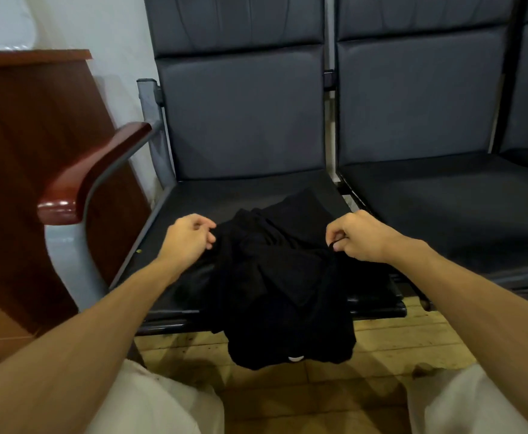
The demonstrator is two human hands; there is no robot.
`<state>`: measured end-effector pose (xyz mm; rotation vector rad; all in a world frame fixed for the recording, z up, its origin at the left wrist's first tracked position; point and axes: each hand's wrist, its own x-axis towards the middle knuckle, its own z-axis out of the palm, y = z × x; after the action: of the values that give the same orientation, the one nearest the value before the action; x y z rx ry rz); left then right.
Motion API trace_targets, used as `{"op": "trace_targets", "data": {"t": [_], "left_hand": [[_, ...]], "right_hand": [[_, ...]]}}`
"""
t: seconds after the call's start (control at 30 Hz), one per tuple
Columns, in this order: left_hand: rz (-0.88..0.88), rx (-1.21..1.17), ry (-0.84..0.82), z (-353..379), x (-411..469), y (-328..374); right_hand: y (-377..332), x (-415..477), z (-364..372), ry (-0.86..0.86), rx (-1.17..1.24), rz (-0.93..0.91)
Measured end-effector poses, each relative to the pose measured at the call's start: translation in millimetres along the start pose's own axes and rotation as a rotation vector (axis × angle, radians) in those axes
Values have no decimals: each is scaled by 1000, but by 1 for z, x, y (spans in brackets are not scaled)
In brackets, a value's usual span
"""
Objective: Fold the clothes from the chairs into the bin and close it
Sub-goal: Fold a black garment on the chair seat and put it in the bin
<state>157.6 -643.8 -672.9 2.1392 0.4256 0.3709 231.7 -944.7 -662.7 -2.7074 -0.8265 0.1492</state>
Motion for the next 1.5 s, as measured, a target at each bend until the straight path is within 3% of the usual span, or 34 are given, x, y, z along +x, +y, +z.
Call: {"op": "trace_targets", "data": {"t": [0.07,0.17,0.4,0.53,0.67,0.8,0.93,1.03,1.1,1.2,1.4,1.5], "left_hand": [[-57,110,66,-16,6,-20],[-80,220,-14,-29,8,-39],[262,379,-460,-29,2,-42],[175,330,-765,-11,-3,-26],[173,533,-899,5,-3,-28],[198,799,-828,7,5,-38],[287,902,-618,-4,3,-40],[389,638,-465,-4,-11,-27],[314,441,-555,-3,-25,-20],[311,558,-702,-5,-36,-27],[435,510,-488,-12,-29,-26],[365,354,-347,-17,-21,-20]], "right_hand": [[-5,10,6,-7,-6,-3],[-10,25,12,-29,-48,15],[-22,44,17,-6,-118,9],[-23,44,17,1,-142,33],[-14,38,10,118,-138,144],[-4,27,1,224,-40,275],[-4,16,5,221,-21,271],[-12,13,9,172,-55,242],[-17,13,9,163,-55,221],[-21,14,9,164,-4,186],[-13,13,5,211,62,238],[-5,11,0,242,100,290]]}}
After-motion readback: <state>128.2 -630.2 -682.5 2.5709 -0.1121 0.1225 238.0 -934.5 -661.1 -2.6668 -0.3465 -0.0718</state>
